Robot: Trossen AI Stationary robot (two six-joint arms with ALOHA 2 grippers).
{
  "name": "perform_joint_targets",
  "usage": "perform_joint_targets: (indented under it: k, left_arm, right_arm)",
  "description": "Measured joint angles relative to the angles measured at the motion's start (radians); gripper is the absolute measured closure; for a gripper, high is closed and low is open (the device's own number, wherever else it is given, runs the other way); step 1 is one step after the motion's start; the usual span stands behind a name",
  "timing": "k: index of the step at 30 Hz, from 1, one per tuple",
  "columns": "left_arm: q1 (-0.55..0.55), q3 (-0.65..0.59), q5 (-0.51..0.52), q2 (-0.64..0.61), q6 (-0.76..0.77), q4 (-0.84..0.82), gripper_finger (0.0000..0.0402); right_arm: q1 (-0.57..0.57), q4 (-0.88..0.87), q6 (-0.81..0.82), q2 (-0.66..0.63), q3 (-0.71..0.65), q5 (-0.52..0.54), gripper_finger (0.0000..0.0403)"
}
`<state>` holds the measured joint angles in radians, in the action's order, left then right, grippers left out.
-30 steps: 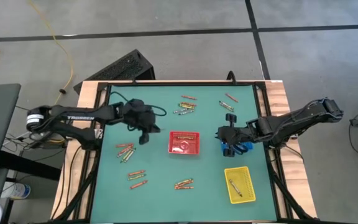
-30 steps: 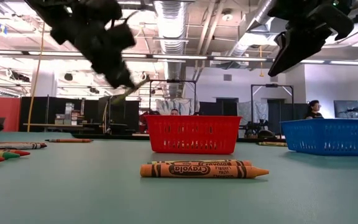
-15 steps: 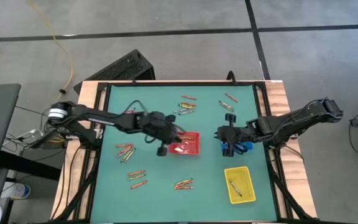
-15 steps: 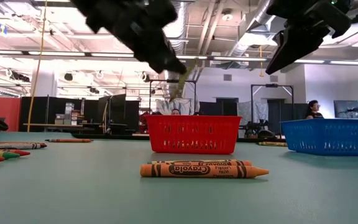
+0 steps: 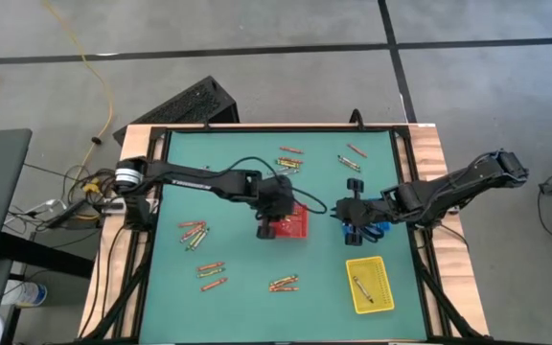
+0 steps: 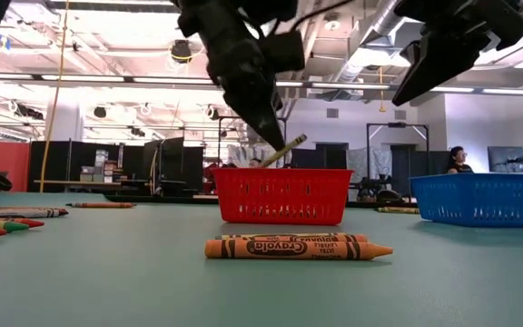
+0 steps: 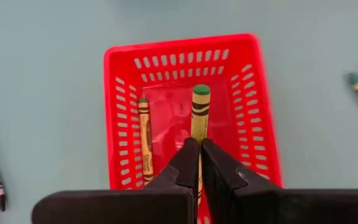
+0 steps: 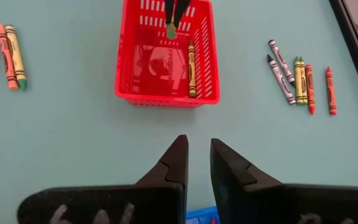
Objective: Sort crayons
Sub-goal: Put the green crayon into the red basket, then put the black crayon into the yellow basket
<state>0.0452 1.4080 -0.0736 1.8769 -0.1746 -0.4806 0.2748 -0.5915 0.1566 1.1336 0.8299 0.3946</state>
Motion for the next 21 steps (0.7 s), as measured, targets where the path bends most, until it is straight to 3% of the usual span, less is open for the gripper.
perform_joint_targets:
  k: [6,14,21]
  left_arm:
    - [0.0,0.008,0.014,0.008,-0.004,0.002,0.0387]
    - [0.0,0.008,0.034,0.0,-0.008,-0.023,0.0329]
    - [0.005,0.065,0.185,-0.059,-0.007,-0.327,0.0297]
  right_arm:
    - [0.0,-0.004,0.0,0.0,0.0,0.0,0.0342]
    - [-0.001,-0.006,-0.019,0.0,0.0,0.0,0.0342]
    - [-0.025,0.061,-0.118,0.0,0.0,0.022,0.0342]
